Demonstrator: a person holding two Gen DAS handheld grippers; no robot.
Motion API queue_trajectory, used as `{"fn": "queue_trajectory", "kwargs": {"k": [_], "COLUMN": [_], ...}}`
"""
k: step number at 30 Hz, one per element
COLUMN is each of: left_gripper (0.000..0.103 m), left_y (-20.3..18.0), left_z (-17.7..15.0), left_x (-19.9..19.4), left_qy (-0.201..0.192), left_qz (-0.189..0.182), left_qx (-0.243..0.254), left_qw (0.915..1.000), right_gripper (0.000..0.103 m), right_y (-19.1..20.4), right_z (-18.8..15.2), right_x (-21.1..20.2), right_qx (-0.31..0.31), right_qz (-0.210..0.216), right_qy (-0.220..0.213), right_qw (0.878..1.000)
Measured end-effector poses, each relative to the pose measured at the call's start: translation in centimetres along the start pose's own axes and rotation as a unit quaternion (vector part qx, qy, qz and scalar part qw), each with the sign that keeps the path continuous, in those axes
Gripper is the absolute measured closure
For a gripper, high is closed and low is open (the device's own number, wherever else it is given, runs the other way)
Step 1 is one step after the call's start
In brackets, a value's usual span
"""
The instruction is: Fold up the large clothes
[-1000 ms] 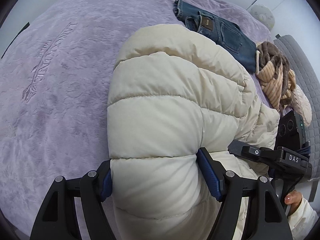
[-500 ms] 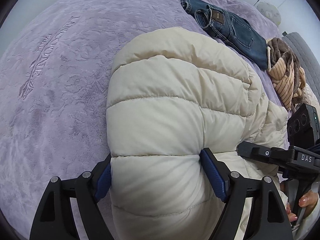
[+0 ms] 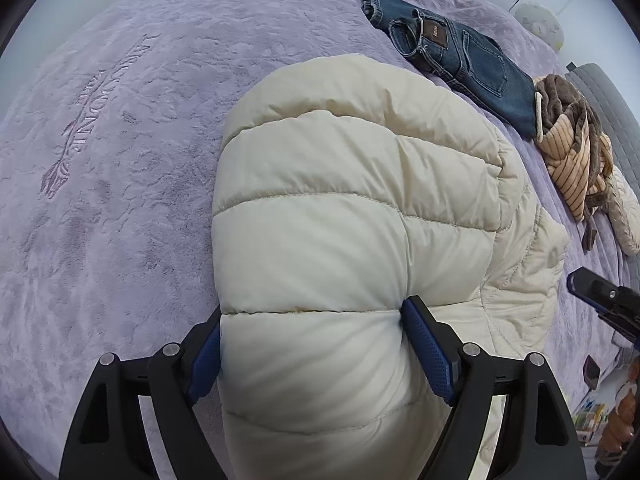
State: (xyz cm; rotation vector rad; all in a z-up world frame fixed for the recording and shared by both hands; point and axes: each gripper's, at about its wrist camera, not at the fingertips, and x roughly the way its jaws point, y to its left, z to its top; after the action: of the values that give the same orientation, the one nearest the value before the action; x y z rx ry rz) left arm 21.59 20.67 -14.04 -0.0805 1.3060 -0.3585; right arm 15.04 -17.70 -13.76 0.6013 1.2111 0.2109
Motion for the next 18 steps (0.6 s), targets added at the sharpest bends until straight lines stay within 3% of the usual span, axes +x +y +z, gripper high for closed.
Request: {"fn": "queue_trajectory", "kwargs": {"k": [2, 5, 8, 10, 13, 15, 16, 18], "left_gripper": [0.02, 0.02, 0.021, 0.021, 0.021, 0.021, 0.021, 0.021], "left_y": [0.0, -0.2, -0.2, -0.3, -1.1, -2.7, -3.7, -5.4], "left_z": [0.0, 0.2, 0.4, 0.2, -0.9, -2.2, -3.0, -4.8], "left_x": [0.0, -0.2, -2.2, -4.7, -7.8, -8.0, -7.5, -5.7], "left_qy": [0.001, 0.005, -0.006, -0.028, -0.044, -0.021, -0.005, 0.005], "left_qz": [0.002, 0.008, 0.016, -0.007, -0.086, -0.119, -0.119, -0.082], "left_qx": [0.001, 0.001, 0.001, 0.016, 0.06, 0.1, 0.122, 0.161], "left_qw": [1.0, 1.0, 0.9998, 0.9995, 0.9935, 0.9876, 0.9853, 0.9834], "right_gripper": [0.087, 0.087, 0.087, 0.087, 0.087, 0.087, 0.087, 0.087], "right_y": [2.5, 6.1, 5.3, 3.9, 3.0, 2.9, 2.9, 2.5], "right_z": [0.2, 0.2, 0.5, 0.9, 1.0, 1.1, 1.1, 1.3], "right_x": [-0.2, 2.8, 5.1, 6.2, 6.2, 6.1, 6.0, 6.7], "right_qx": [-0.03, -0.07, -0.055, -0.027, -0.012, -0.02, -0.022, -0.02], "right_qz": [0.009, -0.023, -0.05, -0.045, -0.037, -0.042, -0.045, -0.051], "right_qy": [-0.014, -0.007, 0.009, 0.014, 0.012, 0.013, 0.014, 0.017], "right_qw": [0.999, 0.997, 0.997, 0.999, 0.999, 0.999, 0.999, 0.998]}}
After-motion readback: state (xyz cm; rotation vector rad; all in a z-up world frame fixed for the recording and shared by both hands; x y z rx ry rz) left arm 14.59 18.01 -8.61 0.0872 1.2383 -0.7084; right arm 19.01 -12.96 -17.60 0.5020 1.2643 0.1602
